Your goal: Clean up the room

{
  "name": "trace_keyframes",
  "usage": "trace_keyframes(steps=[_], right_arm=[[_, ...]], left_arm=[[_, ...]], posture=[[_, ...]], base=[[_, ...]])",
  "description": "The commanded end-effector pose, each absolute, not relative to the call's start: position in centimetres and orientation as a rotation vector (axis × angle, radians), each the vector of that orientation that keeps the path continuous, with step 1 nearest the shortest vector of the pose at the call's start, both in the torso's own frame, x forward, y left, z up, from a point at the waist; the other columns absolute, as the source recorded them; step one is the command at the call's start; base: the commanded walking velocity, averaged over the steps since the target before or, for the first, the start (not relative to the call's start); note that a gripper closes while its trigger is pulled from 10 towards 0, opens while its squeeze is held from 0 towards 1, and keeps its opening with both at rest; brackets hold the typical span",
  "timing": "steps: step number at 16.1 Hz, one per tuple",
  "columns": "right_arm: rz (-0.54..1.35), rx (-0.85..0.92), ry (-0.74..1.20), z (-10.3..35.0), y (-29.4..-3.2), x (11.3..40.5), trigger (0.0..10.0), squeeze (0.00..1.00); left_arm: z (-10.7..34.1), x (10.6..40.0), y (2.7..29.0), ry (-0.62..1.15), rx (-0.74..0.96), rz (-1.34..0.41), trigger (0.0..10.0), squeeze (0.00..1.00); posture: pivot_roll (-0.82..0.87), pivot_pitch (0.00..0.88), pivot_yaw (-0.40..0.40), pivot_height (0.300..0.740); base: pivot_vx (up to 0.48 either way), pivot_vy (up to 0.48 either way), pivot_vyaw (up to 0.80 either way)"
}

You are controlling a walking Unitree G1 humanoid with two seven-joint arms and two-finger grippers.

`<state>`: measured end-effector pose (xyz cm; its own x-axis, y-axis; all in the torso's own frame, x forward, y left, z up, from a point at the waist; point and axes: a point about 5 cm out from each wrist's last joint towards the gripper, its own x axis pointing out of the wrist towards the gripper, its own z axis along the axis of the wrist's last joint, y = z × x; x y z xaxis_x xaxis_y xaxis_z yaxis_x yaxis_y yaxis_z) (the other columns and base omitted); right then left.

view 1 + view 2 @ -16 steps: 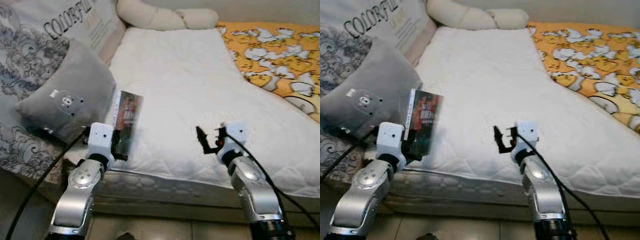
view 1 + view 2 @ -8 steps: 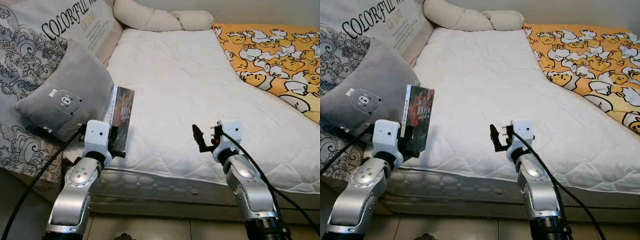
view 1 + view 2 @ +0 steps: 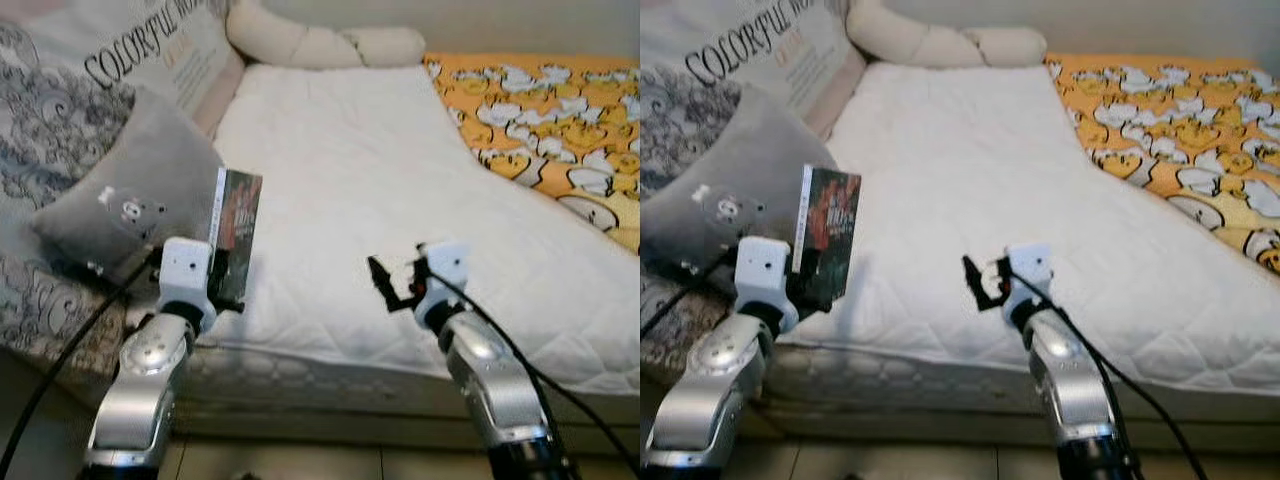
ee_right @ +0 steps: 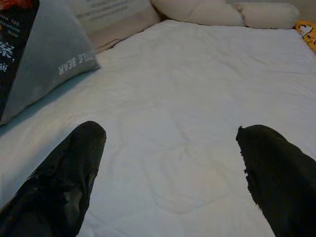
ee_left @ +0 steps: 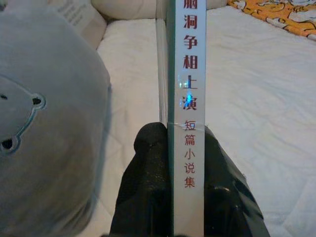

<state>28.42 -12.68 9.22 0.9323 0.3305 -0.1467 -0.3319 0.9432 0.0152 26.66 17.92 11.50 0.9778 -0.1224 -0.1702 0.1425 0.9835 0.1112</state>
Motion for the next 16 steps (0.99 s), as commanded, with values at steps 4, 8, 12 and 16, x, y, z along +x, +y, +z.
trace_keyframes(steps=[4,8,12,16], right_arm=[[0.337,-0.007,0.137,9.52,-12.87,28.55,10.0,0.0],[0.335,-0.013,0.138,9.47,-12.9,28.6,10.0,0.0],[0.339,-0.016,0.14,9.39,-12.76,28.6,10.0,0.0],[0.34,-0.018,0.142,9.37,-12.75,28.58,10.0,0.0]], left_arm=[[12.22,26.93,18.32,0.129,0.133,-0.128,10.0,0.0],[12.23,26.97,18.28,0.13,0.136,-0.135,10.0,0.0],[12.22,27.0,18.29,0.133,0.141,-0.139,10.0,0.0],[12.16,26.95,18.33,0.136,0.141,-0.143,10.0,0.0]], posture=[[0.03,0.0,0.019,0.74],[0.03,0.0,0.02,0.74],[0.03,0.0,0.022,0.74],[0.03,0.0,0.021,0.74]], base=[[0.357,0.0,0.0],[0.362,0.0,0.0],[0.325,0.0,0.0],[0.324,0.0,0.0]])
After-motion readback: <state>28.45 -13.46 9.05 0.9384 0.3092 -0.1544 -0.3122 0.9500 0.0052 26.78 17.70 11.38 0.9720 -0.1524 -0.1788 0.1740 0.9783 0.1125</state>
